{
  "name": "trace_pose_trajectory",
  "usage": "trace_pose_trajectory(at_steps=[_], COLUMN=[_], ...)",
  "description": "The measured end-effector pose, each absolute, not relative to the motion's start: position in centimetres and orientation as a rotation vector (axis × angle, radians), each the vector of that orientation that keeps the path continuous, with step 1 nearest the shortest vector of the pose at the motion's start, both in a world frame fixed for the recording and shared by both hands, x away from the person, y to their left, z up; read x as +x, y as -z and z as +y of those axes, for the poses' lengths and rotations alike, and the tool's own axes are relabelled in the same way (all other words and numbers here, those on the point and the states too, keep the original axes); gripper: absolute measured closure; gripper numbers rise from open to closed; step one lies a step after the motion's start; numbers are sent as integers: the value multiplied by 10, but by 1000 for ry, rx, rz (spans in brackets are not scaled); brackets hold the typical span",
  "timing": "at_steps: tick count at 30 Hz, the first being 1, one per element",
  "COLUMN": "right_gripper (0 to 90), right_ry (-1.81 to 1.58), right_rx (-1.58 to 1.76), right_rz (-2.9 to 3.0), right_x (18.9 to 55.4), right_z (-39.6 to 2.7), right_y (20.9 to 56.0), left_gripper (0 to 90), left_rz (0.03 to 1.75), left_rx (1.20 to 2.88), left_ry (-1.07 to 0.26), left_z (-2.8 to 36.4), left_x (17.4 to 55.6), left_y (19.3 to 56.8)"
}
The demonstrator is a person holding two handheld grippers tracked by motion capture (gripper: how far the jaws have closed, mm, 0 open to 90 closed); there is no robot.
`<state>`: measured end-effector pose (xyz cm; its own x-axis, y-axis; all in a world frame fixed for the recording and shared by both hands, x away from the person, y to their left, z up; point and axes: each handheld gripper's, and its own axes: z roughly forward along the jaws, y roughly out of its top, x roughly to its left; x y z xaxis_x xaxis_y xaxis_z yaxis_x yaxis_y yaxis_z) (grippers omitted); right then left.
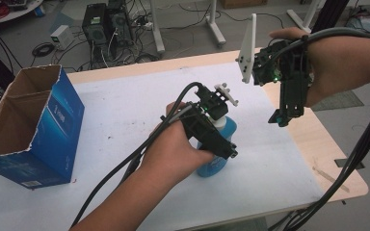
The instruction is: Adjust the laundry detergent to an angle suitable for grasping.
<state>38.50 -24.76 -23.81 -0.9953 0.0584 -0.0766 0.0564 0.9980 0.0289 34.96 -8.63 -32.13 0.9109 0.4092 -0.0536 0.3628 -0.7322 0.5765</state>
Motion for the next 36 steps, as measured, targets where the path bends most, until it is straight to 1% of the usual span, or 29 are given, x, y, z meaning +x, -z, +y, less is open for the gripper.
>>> trace_pose_trajectory(at_steps=[1, 3, 8, 10, 12, 14, 22, 24, 28, 31, 36], right_gripper=[24, 24, 24, 24, 24, 24, 24, 24, 24, 24, 24], right_ry=[-44, -41, -35, -25, -25, -25, -28, -25, -36, -35, -36], right_rx=[80, 77, 81, 79, 74, 74, 73, 80, 82, 97, 95], right_rz=[3062, 3063, 3059, 3058, 3058, 3057, 3053, 3053, 3050, 3048, 3049], right_x=[385, 386, 385, 385, 385, 385, 383, 383, 383, 383, 383], right_z=[-247, -247, -246, -246, -246, -246, -246, -247, -250, -251, -252], right_y=[238, 238, 239, 240, 240, 240, 239, 239, 238, 238, 239], left_gripper=[189, 203, 207, 263, 266, 300, 301, 327, 327, 358, 378], left_rz=[552, 550, 550, 538, 541, 525, 542, 546, 564, 554, 554], left_rx=[2454, 2452, 2450, 2457, 2456, 2465, 2461, 2458, 2450, 2460, 2462], left_ry=[-96, -105, -86, -82, -86, -86, -89, -91, -83, -107, -124], left_z=[-87, -87, -86, -86, -87, -87, -89, -89, -89, -90, -90], left_x=[349, 349, 350, 350, 349, 349, 349, 349, 348, 348, 347], left_y=[321, 321, 321, 321, 322, 322, 323, 323, 323, 323, 323])
